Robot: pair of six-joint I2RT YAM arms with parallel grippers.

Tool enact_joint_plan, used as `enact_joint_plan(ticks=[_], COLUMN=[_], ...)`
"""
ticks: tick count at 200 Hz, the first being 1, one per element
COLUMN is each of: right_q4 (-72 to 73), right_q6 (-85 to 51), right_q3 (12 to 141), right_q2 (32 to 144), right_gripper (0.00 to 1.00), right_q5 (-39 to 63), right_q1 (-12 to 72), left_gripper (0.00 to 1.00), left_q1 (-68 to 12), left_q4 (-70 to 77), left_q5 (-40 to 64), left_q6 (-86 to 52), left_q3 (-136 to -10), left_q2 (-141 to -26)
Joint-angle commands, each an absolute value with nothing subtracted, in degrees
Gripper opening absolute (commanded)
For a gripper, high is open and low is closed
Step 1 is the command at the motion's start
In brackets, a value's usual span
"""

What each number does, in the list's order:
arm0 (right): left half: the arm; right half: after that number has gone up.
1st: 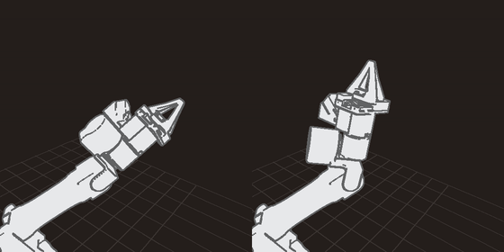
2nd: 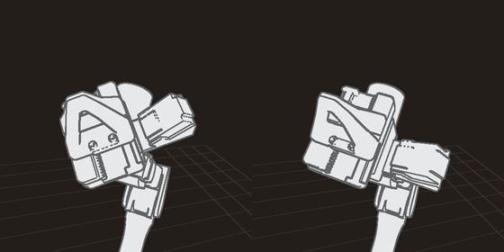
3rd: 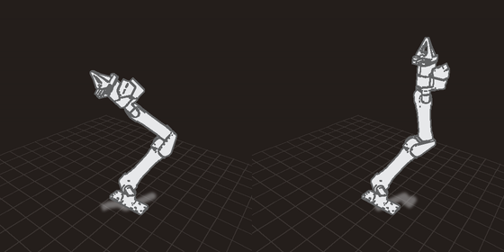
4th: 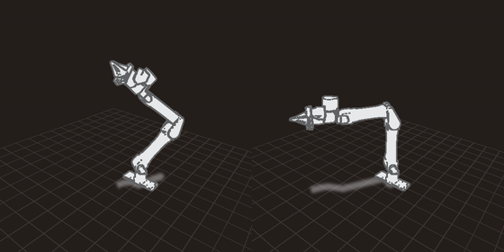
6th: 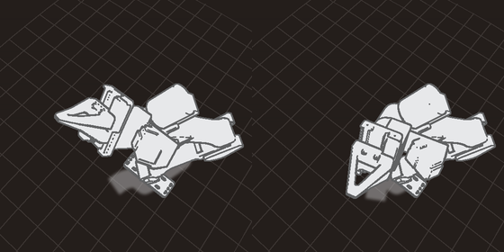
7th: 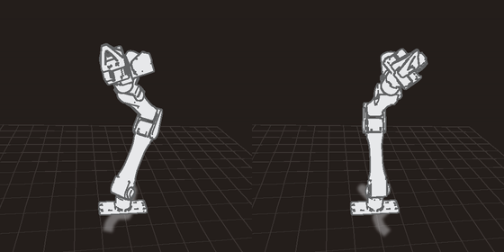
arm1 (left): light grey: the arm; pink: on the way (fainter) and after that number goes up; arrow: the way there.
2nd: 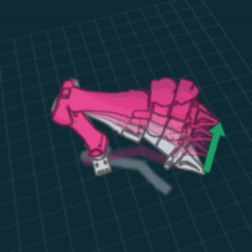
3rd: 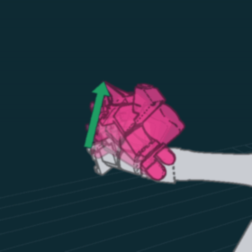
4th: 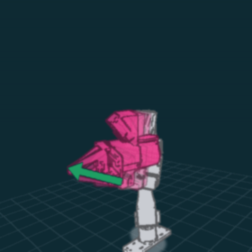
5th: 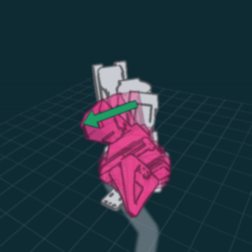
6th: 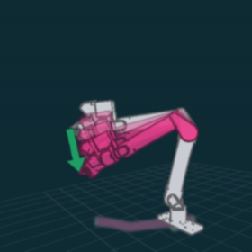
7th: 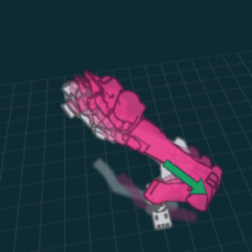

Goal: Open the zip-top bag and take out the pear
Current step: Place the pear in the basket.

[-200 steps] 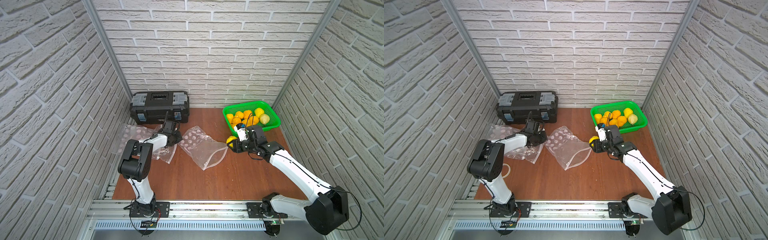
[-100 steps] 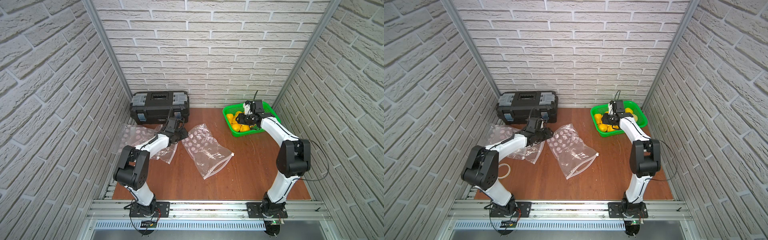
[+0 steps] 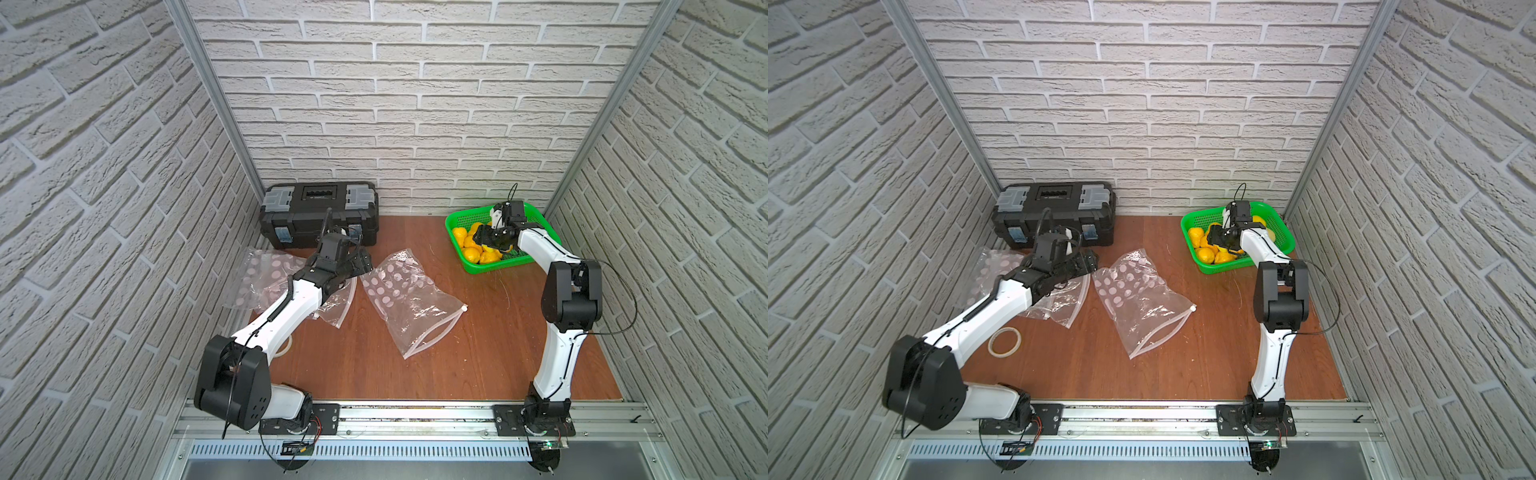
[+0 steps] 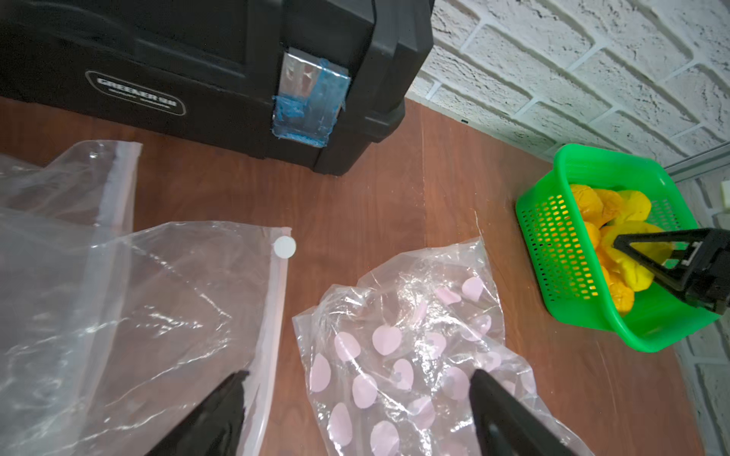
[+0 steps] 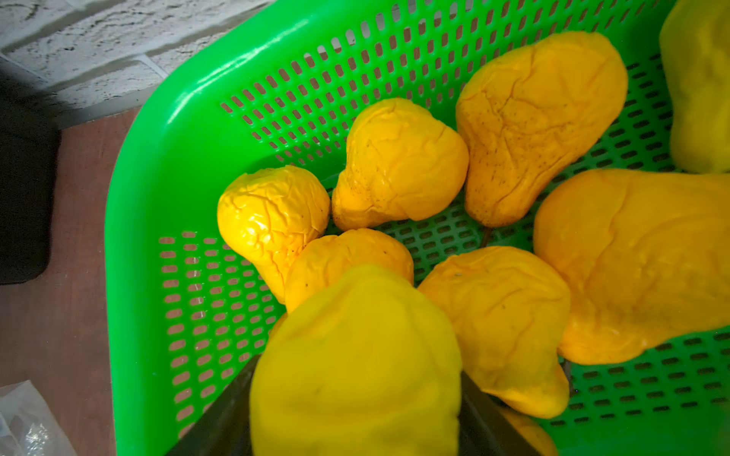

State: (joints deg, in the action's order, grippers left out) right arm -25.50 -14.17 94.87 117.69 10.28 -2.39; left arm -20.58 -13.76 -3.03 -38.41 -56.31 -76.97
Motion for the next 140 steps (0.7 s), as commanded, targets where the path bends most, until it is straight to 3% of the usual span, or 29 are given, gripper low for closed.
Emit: enact_joint_plan(ticks=[1,37,76,112,140], right_q4=[-25.0,-25.1,-23.6,-19.0,-9.0], right_q6=[-13.8,-13.1,-13.5,-12.3,-9.5], right_q3=[92.8,83.6,69.2,53.0,39.4], right_q2=[109.3,98.6,84.4,70.5,64.9], right_gripper=[0.75,0.78,1.0,0.99,0.99], right_q5=[9.3,4.8,-1.3,-9.9,-14.3], right_q1=[-2.4,-2.4,-2.4,-2.4,-2.4], left_gripper=[0.98,0.98,0.98,0.98,0.96], left_q1=[-19.5,-17.1,-13.8,-12.9,-12.3], left_q4=[-15.7,-13.9,-13.5,-7.9,-3.8], left_q5=[-8.3,-15.8,-24.8,-35.3,-35.9], left_q6=[-36.4,-34.9,-31.9,-27.6,-23.9], left_q3=[-52.5,-43.8,-36.4,-28.0,-24.6], left_q2=[-74.0,-67.1,-60.3,-53.3,-47.9])
